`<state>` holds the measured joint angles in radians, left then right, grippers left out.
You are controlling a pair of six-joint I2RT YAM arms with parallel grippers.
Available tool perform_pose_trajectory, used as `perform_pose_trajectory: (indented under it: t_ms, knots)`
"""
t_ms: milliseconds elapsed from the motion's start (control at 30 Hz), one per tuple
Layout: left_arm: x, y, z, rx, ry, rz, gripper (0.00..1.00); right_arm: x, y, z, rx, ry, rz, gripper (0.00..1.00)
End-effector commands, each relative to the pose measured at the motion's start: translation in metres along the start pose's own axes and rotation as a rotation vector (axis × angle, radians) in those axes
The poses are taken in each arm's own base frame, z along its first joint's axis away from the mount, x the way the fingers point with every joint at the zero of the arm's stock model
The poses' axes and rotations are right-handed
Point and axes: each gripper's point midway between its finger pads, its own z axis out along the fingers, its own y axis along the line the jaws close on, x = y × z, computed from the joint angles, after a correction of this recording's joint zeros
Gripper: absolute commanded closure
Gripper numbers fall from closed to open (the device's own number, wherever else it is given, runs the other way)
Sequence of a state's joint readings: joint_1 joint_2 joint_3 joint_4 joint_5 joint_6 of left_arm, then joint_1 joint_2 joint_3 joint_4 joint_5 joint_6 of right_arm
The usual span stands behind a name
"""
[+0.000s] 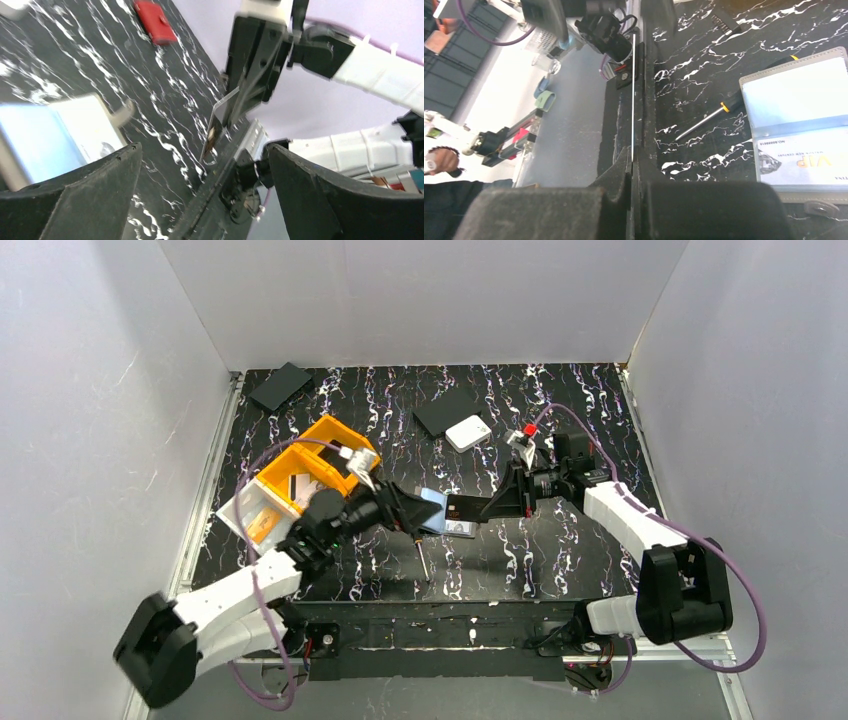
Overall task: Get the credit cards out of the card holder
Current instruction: Place the credit card in the storage box.
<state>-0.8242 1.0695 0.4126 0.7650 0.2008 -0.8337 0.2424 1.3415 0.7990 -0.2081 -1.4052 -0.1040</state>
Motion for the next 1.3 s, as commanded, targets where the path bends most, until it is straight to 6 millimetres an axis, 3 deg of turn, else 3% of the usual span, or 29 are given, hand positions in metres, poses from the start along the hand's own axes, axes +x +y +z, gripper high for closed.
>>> perform_pose_trajectory:
  t_ms: [0, 67, 100, 233, 433, 533, 667, 933, 1067, 1267]
  knots:
    - [-0.022, 0.006, -0.044, -0.07, 0.193, 0.122, 0.02, -0.003, -0.001, 0.0, 0.053, 0.004, -0.114, 0.99]
    - [-0.036, -0.01, -0.052, -0.036, 0.293, 0.202, 0.02, 0.0, -0.001, 0.002, 0.058, 0.02, -0.129, 0.99]
    - [-0.028, -0.007, -0.056, -0.032, 0.378, 0.218, 0.02, 0.001, -0.003, 0.003, 0.063, 0.031, -0.137, 0.99]
    - [-0.031, -0.028, -0.047, 0.085, 0.575, 0.277, 0.02, 0.017, -0.005, 0.007, 0.067, 0.124, -0.162, 0.99]
    - [-0.025, -0.042, -0.023, 0.234, 0.648, 0.413, 0.02, 0.033, -0.004, 0.011, 0.04, 0.209, -0.158, 0.99]
    - [-0.009, -0.037, -0.009, 0.244, 0.719, 0.455, 0.08, 0.036, -0.004, 0.013, 0.034, 0.221, -0.159, 0.99]
    - [0.008, -0.025, 0.005, 0.224, 0.804, 0.423, 0.25, 0.037, -0.004, 0.014, 0.032, 0.229, -0.155, 0.99]
    - [0.031, -0.02, 0.022, 0.246, 0.862, 0.414, 0.36, 0.038, -0.005, 0.014, 0.024, 0.238, -0.148, 0.99]
    - [0.039, -0.02, 0.027, 0.258, 0.885, 0.375, 0.56, 0.038, -0.005, 0.014, 0.021, 0.239, -0.142, 0.99]
    - [0.052, -0.017, 0.029, 0.265, 0.913, 0.363, 0.6, 0.038, -0.005, 0.014, 0.02, 0.24, -0.141, 0.99]
